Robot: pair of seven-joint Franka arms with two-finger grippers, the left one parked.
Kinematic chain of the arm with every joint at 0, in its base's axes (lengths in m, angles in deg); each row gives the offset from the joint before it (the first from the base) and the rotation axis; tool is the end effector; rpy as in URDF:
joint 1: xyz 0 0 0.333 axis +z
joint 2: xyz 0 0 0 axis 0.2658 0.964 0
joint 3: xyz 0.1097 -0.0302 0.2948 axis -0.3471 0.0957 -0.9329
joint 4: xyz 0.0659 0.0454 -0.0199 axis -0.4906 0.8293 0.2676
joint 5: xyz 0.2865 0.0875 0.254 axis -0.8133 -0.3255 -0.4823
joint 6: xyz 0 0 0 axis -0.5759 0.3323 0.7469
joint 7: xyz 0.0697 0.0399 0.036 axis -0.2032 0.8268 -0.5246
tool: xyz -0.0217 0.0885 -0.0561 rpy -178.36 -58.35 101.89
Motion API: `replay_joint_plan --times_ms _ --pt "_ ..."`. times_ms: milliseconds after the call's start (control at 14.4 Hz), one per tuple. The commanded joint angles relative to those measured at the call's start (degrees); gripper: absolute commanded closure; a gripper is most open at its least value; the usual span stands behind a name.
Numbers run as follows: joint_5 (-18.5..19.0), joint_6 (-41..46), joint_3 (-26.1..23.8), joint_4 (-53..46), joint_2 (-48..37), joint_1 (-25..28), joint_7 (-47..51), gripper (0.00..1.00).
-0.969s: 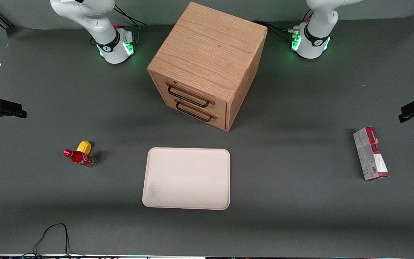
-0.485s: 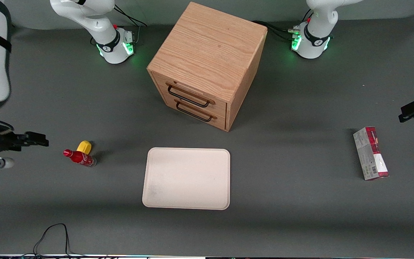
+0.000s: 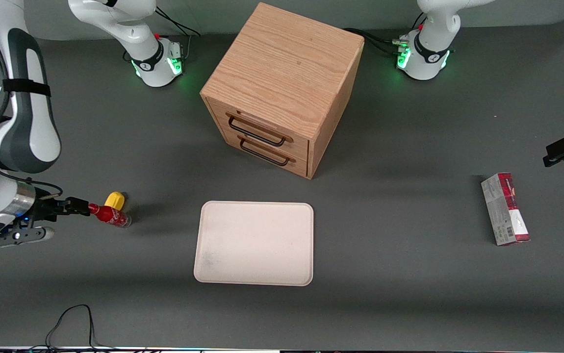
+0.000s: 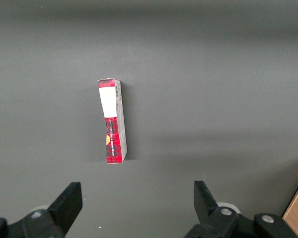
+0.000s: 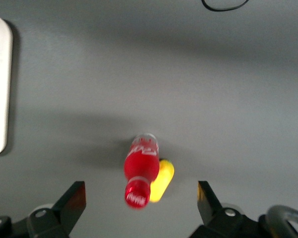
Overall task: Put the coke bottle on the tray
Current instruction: 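Close the right gripper on the bottle's cap end and lift it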
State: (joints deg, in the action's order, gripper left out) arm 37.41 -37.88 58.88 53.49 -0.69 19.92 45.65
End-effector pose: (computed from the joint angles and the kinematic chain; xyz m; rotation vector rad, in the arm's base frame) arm 0.6476 -0.0586 0.3803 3.1190 0.2006 0.0039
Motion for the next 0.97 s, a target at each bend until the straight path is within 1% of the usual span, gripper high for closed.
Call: replay_joint_plan --times_ms 0,138,554,762,900 --pt "-1.26 -9.25 0.11 10.25 -3.36 0.50 -1.60 0.01" --pt "-1.26 -12.00 0.11 12.82 -3.80 0.41 -1.60 0.01" --pt "-1.26 -12.01 0.02 14.14 -4.33 0.50 -1.69 0.02" --pt "-1.26 -12.01 0.11 14.32 -4.33 0.50 -1.69 0.07" --pt "-1.26 -12.01 0.02 14.32 -4.33 0.50 -1.69 0.14"
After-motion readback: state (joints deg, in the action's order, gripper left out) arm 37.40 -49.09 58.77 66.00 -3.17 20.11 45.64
